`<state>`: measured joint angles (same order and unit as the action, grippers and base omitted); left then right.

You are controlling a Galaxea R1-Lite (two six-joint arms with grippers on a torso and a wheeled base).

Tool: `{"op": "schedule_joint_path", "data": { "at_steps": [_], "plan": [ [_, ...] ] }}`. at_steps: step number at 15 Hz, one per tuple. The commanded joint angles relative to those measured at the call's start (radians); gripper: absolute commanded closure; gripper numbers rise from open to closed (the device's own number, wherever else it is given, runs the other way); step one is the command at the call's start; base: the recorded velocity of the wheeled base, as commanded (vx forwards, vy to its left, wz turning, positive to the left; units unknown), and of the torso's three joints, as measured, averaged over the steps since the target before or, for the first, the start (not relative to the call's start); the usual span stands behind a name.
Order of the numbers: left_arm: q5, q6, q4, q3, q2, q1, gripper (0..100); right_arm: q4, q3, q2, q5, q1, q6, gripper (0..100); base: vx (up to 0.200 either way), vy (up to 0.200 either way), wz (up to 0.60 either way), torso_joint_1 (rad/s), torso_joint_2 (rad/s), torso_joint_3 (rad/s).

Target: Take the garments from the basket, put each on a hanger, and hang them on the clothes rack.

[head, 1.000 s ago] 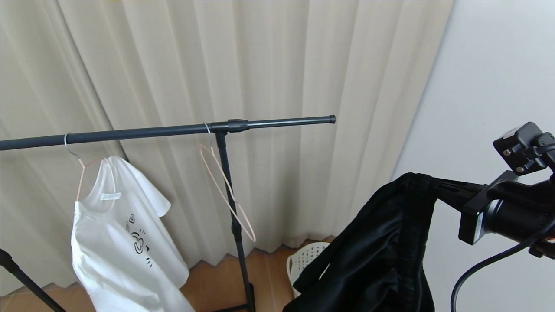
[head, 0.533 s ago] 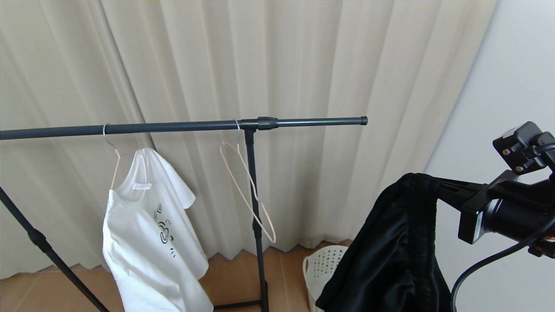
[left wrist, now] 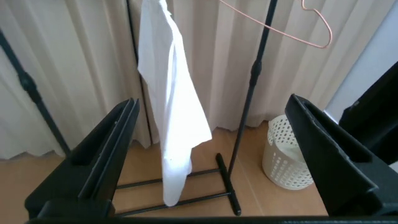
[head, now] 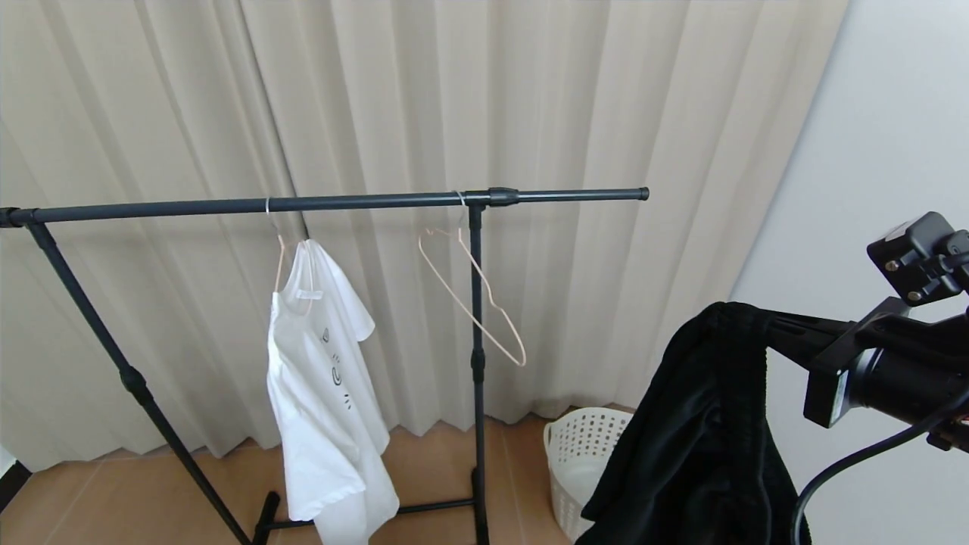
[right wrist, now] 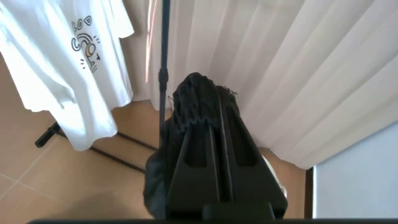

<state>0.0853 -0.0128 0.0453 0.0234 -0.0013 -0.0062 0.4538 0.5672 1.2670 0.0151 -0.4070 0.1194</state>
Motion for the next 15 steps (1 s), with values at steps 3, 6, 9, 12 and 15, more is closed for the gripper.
{"op": "schedule_joint_path", "data": {
  "at_steps": [3, 6, 9, 12, 15],
  "plan": [
    [0.001, 0.0, 0.001, 0.0, 0.001, 0.0, 0, 0.0, 0.0, 0.003, 0.0, -0.001, 0.0, 100, 0.0, 0.0, 0.0, 0.0, 0.0, 0.0],
    [0.001, 0.0, 0.001, 0.0, 0.001, 0.0, 0, 0.0, 0.002, 0.009, 0.0, 0.001, 0.0, 100, 0.0, 0.0, 0.2, 0.001, 0.0, 0.002],
    [-0.001, 0.0, 0.001, 0.0, 0.001, 0.0, 0, 0.0, 0.0, 0.006, 0.0, 0.001, 0.0, 100, 0.0, 0.0, 0.4, 0.006, 0.0, 0.0],
    [0.001, 0.0, 0.001, -0.002, 0.001, -0.001, 0, 0.023, -0.007, 0.006, 0.0, -0.001, 0.0, 100, 0.0, 0.0, 0.0, 0.0, 0.0, 0.0],
    [0.004, 0.01, 0.001, 0.0, 0.001, -0.001, 0, 0.091, -0.027, 0.012, -0.004, -0.001, 0.002, 100, 0.0, 0.0, 0.0, 0.0, 0.0, 0.0]
  ]
}}
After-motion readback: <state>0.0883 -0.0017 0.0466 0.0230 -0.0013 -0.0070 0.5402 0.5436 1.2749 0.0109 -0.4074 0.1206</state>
